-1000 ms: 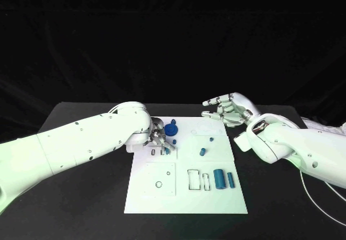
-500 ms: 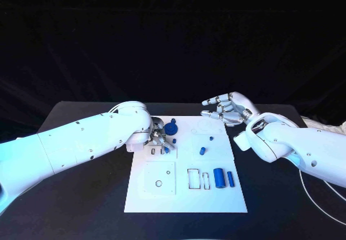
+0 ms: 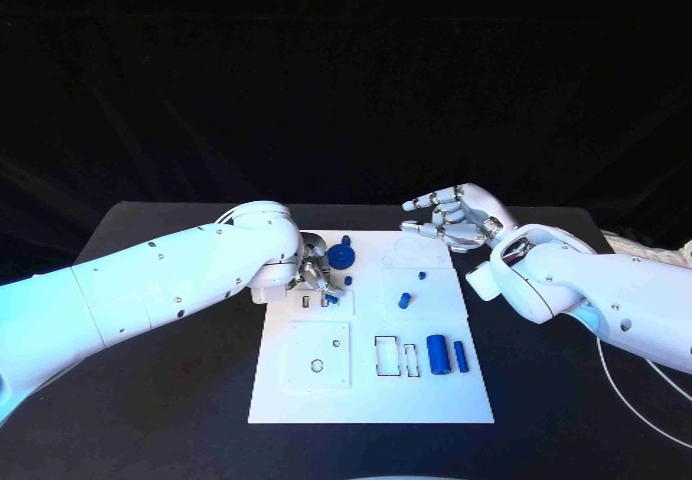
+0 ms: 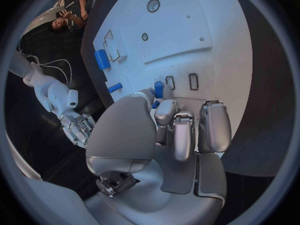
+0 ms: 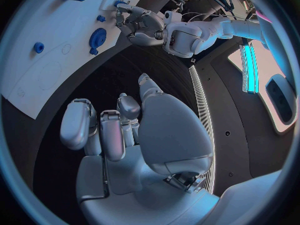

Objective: Assemble the parts on the task board

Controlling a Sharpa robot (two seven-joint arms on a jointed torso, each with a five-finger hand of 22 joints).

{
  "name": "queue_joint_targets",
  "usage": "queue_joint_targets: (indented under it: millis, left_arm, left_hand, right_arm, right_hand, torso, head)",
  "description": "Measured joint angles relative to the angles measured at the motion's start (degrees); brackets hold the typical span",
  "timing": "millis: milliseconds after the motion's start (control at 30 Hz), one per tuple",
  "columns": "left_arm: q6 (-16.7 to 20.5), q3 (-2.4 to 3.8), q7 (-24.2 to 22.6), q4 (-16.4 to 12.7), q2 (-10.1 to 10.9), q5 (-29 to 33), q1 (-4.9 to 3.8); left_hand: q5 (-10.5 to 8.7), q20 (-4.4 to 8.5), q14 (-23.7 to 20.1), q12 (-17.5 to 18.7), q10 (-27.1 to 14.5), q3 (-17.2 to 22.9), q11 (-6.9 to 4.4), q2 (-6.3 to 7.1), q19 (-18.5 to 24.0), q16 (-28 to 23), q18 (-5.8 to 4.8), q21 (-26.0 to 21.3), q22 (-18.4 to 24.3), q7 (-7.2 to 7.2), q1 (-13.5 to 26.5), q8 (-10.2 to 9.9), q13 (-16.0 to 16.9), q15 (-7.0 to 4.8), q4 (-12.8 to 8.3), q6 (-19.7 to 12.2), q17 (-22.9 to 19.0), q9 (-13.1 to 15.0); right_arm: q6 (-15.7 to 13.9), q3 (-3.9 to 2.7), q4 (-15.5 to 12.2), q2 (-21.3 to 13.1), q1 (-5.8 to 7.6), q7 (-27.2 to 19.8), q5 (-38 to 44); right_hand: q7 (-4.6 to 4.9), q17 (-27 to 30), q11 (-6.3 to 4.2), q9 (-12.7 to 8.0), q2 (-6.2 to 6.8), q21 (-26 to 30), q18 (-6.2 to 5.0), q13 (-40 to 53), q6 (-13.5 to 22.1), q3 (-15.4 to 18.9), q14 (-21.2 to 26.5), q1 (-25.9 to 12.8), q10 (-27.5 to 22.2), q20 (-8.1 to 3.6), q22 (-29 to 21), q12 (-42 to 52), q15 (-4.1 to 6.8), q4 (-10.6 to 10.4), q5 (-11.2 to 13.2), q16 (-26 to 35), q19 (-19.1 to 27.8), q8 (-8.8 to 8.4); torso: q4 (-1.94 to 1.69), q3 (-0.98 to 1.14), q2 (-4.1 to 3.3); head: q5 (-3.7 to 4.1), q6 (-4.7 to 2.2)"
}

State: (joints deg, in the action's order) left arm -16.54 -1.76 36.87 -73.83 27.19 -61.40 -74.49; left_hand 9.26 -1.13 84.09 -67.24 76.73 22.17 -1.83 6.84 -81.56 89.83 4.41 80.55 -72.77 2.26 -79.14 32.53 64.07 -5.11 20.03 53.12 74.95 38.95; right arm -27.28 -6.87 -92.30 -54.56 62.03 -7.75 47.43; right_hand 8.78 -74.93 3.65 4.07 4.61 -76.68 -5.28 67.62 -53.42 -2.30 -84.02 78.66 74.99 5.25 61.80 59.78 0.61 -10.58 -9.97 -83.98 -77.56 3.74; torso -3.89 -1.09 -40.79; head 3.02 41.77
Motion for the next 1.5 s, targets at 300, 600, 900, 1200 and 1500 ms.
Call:
queue_joint_targets:
  millis: [300,600,900,1200,1500]
  left_arm:
    - [2.7,0.08,-0.2,-2.4,2.6,1.6,0.01]
    - [8.0,0.1,-0.9,-5.9,5.9,2.0,0.8]
    - [12.1,0.09,-1.5,-7.2,7.2,1.1,2.59]
    - [14.2,0.1,-2.2,-6.9,6.8,-0.8,3.69]
    - [13.8,0.19,-2.6,-6.9,6.7,-2.1,3.82]
  left_hand:
    - [-0.24,0.0,0.0,0.0,0.5,7.4,0.06,2.43,0.0,0.0,0.0,0.0,-0.6,0.1,5.0,0.8,0.1,0.0,-3.2,0.1,0.0,2.1]
    - [-0.35,-0.23,0.0,-0.4,0.8,7.6,-0.01,2.67,-0.2,0.0,0.0,0.2,-1.2,0.2,5.3,0.8,0.6,0.0,-3.3,0.2,0.0,2.4]
    - [-0.5,-0.22,0.0,-0.8,1.1,8.1,-0.12,3.06,-0.2,0.0,0.0,0.2,-1.5,0.3,5.7,0.8,0.9,0.0,-3.8,0.1,0.0,2.5]
    - [-0.56,-0.22,0.0,-0.8,1.1,8.5,-0.12,3.21,-0.2,0.0,0.01,0.4,-1.6,0.31,5.8,0.8,1.0,0.0,-4.1,0.1,0.0,2.5]
    - [-0.68,-0.22,0.0,-0.8,1.1,9.0,-0.11,3.64,-0.2,0.0,0.01,0.4,-1.6,0.28,6.3,0.8,1.0,0.0,-4.4,0.3,0.0,2.6]
  right_arm:
    - [0.4,0.02,0.2,0.1,-0.06,0.0,-0.1]
    - [0.8,0.03,0.2,-0.2,-0.07,0.1,-0.2]
    - [1.1,0.04,0.2,-0.4,-0.07,0.1,-1.1]
    - [1.4,0.05,0.4,-0.6,-0.07,0.2,-2.6]
    - [1.8,0.08,0.4,-0.7,-0.07,0.3,-3.5]
  right_hand:
    - [0.0,0.0,0.0,0.0,-0.23,0.3,0.01,-0.2,0.0,0.1,0.0,0.2,0.0,-0.12,-0.3,-0.2,0.0,0.1,-0.2,0.0,0.1,0.0]
    - [0.0,0.0,0.0,0.0,-0.23,0.3,0.0,-0.2,0.0,0.1,0.0,0.2,0.0,-0.12,-0.3,-0.2,0.0,0.1,-0.6,0.2,0.1,0.0]
    - [0.0,0.0,0.0,0.0,-0.23,0.3,0.01,-0.2,0.0,0.1,0.0,0.2,0.0,-0.12,-0.4,-0.2,0.0,0.1,-0.6,0.2,0.1,0.0]
    - [0.0,0.0,0.0,0.0,-0.23,0.3,0.01,-0.2,0.0,0.1,0.0,0.2,0.0,-0.12,-0.4,-0.2,0.0,0.1,-0.6,0.2,0.1,0.0]
    - [0.0,0.0,0.0,0.0,-0.23,0.3,0.0,-0.2,0.0,0.1,0.0,0.2,0.0,-0.12,-0.5,-0.2,0.0,0.1,-0.6,0.2,0.1,0.0]
  torso:
    - [-0.07,0.07,0.03]
    - [-0.27,0.07,0.02]
    - [-0.54,0.2,0.08]
    - [-0.43,0.22,0.0]
    - [-0.49,0.22,-0.01]
  head:
    - [0.08,0.01]
    - [0.14,-0.04]
    - [0.32,0.23]
    - [0.23,0.21]
    - [0.36,0.32]
